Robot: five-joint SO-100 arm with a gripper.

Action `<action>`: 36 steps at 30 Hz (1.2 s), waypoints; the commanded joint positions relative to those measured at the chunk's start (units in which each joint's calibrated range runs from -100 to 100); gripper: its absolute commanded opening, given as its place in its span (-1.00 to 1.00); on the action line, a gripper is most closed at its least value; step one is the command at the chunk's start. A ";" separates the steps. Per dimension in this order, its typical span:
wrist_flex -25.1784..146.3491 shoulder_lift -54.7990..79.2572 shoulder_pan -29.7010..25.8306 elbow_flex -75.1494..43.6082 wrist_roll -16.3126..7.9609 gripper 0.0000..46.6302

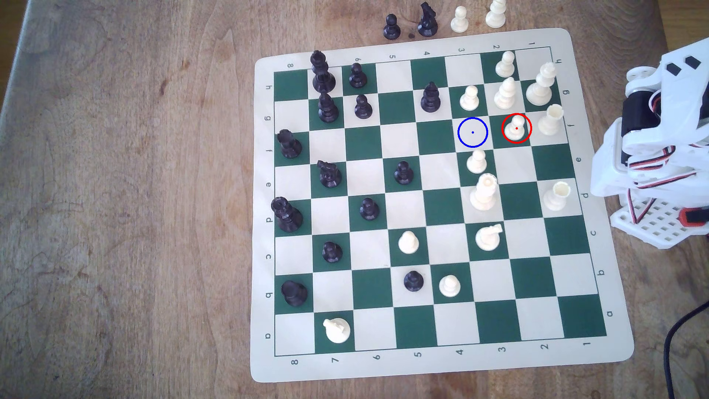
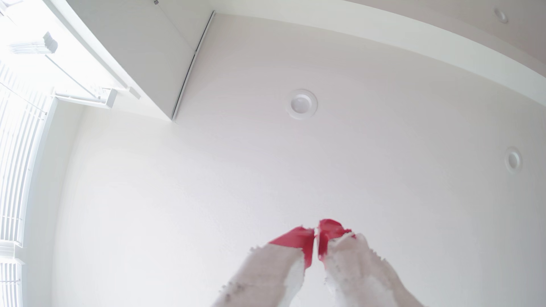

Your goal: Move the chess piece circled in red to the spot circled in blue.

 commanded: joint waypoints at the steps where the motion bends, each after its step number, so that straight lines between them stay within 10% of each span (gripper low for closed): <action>1: 3.72 -0.03 0.41 1.17 0.10 -0.99; 19: 57.61 0.06 5.57 -4.17 -0.24 -0.99; 36: 147.54 0.06 12.22 -32.37 -0.59 -0.99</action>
